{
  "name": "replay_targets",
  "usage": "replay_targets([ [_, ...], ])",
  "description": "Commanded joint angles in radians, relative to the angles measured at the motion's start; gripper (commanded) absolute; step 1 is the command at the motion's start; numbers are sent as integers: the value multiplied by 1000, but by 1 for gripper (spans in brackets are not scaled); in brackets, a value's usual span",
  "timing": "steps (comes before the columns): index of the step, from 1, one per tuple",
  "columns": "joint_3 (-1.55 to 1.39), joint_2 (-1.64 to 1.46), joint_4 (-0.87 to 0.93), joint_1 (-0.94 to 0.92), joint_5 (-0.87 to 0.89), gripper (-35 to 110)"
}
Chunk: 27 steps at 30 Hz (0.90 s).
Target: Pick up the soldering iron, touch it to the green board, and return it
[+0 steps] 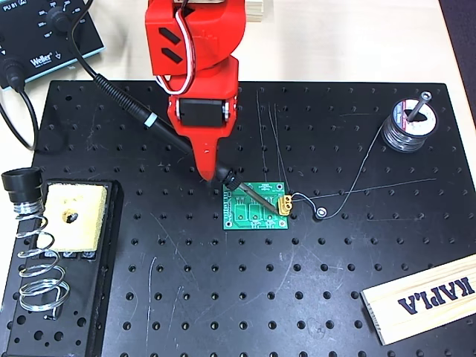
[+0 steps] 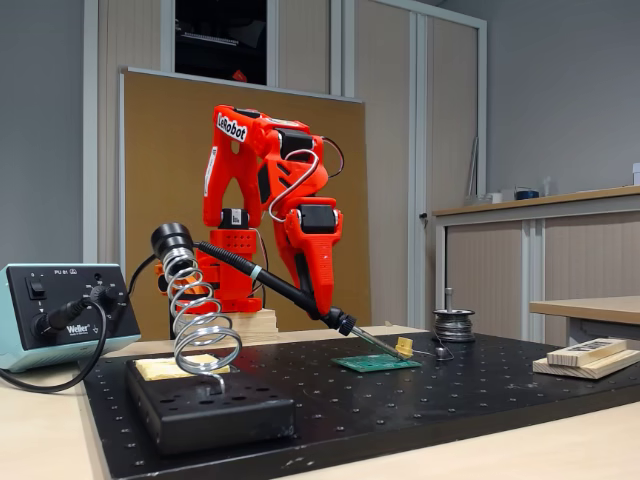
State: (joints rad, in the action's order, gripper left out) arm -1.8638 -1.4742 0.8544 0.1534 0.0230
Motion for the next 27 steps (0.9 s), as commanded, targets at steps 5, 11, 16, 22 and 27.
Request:
replay_targets([
  [5,35,-21,14,21,5,0],
  [11,46,-20,14,8,-11,0],
  [16,75,-44,41,-58,-72,0],
  [22,117,-101,78,-170,-176,0],
  [27,153,-178,160,-272,-249,0],
])
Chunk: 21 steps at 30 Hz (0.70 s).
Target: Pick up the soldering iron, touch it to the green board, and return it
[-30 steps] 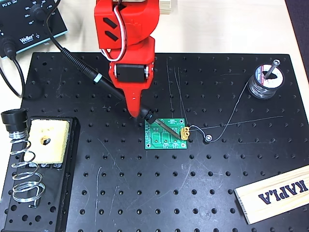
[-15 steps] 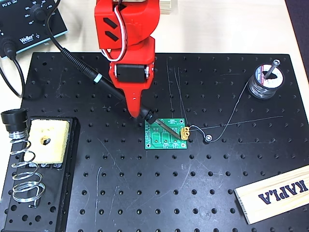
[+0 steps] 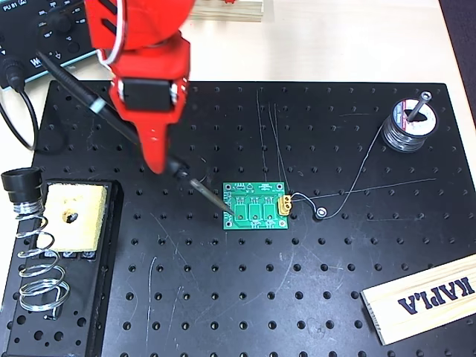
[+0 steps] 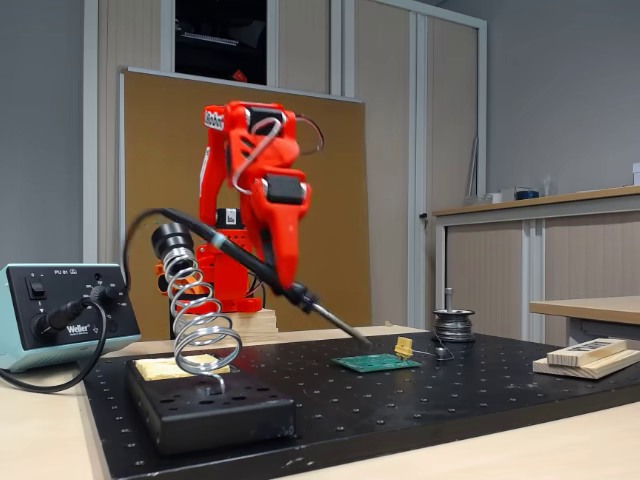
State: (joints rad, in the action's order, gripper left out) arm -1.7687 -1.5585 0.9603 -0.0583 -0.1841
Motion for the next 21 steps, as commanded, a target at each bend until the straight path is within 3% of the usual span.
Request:
replay_targets([
  [1,75,-109,84,-83,-54,0],
  [13,410,-255,486,-428,-187,0],
  [21,457,-229,456,-571,-43,0],
])
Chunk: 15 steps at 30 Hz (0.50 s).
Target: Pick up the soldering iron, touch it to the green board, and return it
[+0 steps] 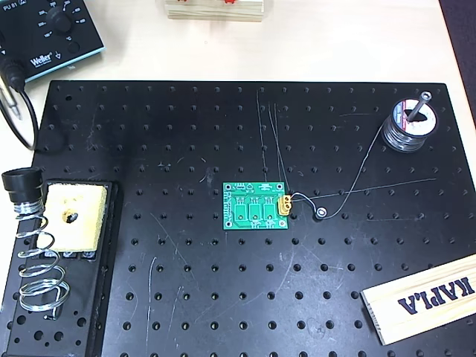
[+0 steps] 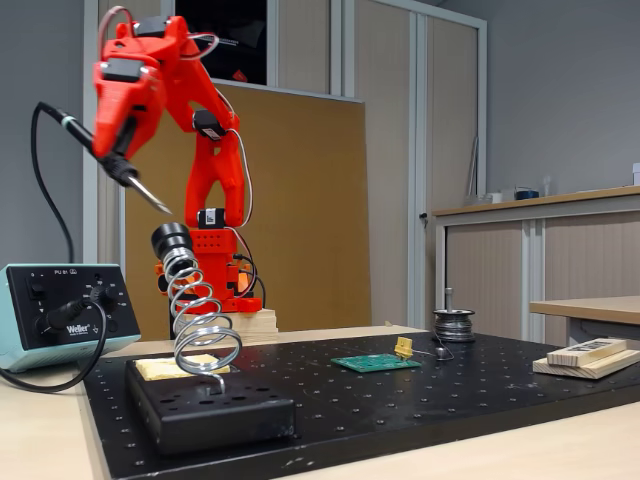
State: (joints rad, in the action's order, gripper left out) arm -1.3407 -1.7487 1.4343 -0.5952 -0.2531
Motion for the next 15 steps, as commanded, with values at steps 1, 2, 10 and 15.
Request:
replay_targets([
  [1,21,-35,-29,-35,38,0],
  [2,14,-32,-35,-37,48,0],
  [10,-43,-8,-64,14,106,0],
  [15,-46,32,-84,44,123,0],
])
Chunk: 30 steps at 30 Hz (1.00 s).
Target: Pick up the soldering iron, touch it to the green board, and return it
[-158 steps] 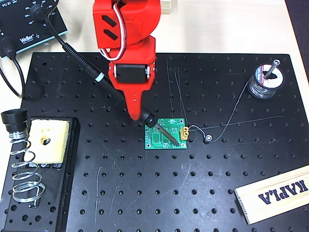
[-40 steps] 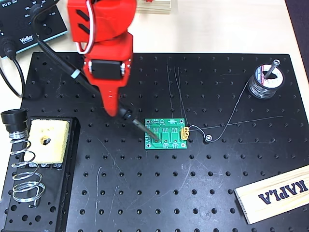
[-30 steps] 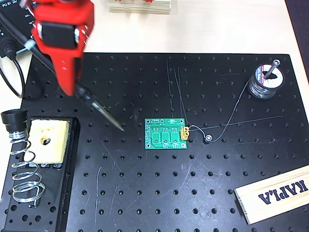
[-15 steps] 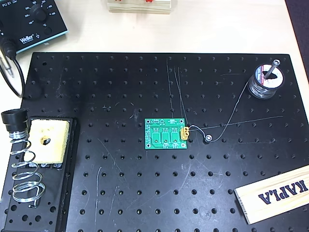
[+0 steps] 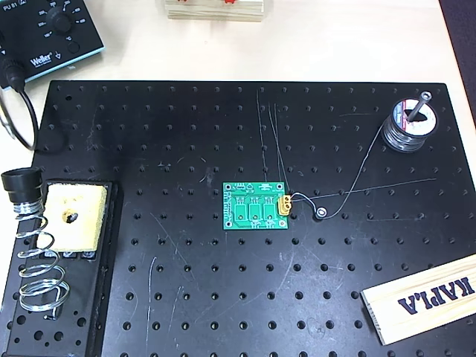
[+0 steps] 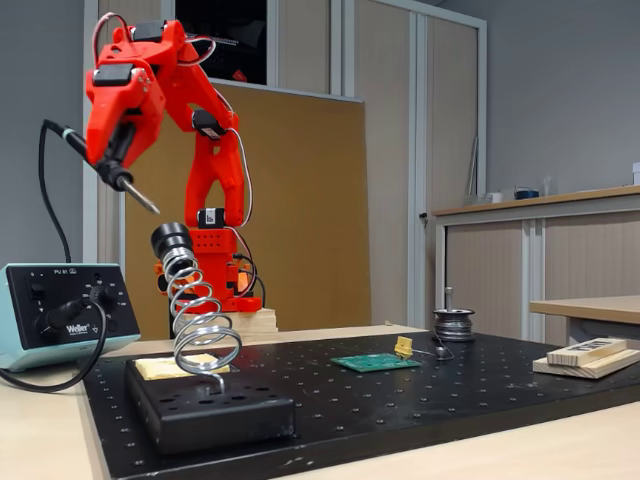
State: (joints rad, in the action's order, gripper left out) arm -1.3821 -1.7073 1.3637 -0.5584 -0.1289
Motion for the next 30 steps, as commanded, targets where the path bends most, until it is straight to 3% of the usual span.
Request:
replay_targets([
  [1,-5,0,-21,14,0,0],
  [17,123,179,-40,72,21,0],
  [30,51,32,55,8,-26,0],
])
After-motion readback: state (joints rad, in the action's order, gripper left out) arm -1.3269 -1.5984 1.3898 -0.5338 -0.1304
